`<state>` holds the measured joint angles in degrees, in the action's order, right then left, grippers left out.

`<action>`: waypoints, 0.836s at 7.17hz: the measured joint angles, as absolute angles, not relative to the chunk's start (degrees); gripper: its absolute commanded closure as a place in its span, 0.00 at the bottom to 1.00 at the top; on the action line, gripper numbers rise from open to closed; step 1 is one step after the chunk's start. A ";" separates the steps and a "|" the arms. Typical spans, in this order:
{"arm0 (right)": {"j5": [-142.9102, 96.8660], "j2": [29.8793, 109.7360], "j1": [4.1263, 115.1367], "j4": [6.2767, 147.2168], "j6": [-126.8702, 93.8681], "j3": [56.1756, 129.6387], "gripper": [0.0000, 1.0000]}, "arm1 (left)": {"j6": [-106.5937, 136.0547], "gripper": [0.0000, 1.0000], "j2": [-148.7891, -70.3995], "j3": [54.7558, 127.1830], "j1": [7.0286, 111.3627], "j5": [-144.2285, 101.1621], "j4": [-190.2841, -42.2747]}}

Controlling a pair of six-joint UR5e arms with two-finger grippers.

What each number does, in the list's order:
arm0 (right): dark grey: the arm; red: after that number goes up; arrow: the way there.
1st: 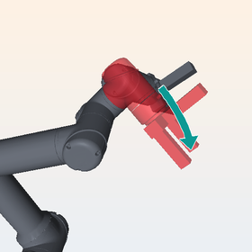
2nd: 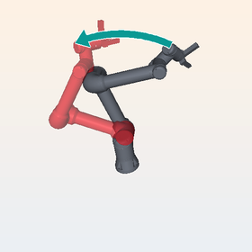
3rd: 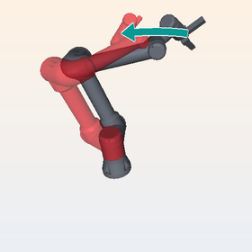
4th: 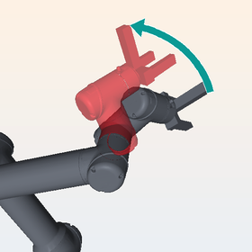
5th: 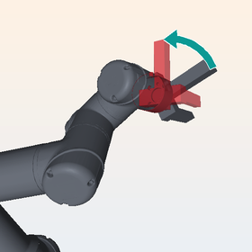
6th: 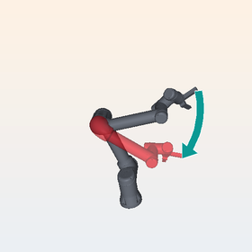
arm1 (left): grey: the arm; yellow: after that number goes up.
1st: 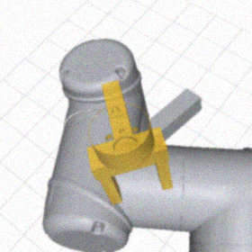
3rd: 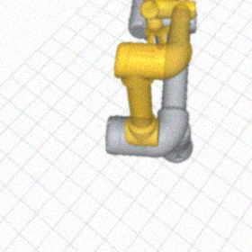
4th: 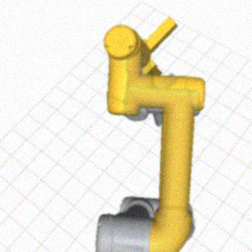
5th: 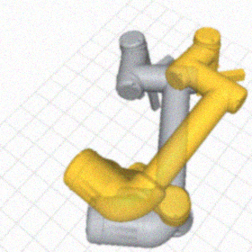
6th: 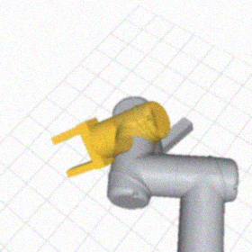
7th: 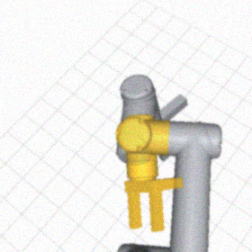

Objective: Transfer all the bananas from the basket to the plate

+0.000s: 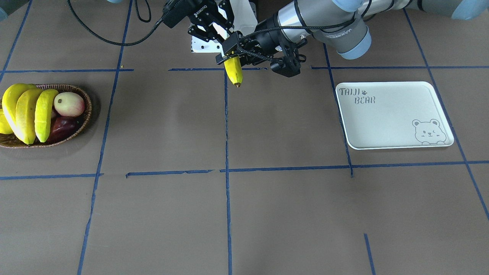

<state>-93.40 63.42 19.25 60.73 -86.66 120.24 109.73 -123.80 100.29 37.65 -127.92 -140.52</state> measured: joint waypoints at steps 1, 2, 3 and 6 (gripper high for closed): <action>-93.39 63.43 19.25 60.73 -86.66 120.28 0.01 | 109.78 1.00 -123.58 100.52 37.63 -127.86 -140.48; -93.32 63.42 19.06 60.71 -86.77 120.29 0.00 | 110.19 1.00 -123.52 100.70 37.62 -127.88 -140.35; -93.33 63.43 18.65 60.71 -87.38 120.32 0.00 | 110.81 1.00 -123.53 100.79 37.67 -127.85 -140.32; -93.45 63.46 18.77 60.75 -88.77 121.36 0.00 | 111.17 1.00 -122.55 100.56 38.48 -127.76 -140.03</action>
<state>-93.45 63.46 18.77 60.75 -88.77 121.36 111.17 -122.55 100.56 38.48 -127.76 -140.03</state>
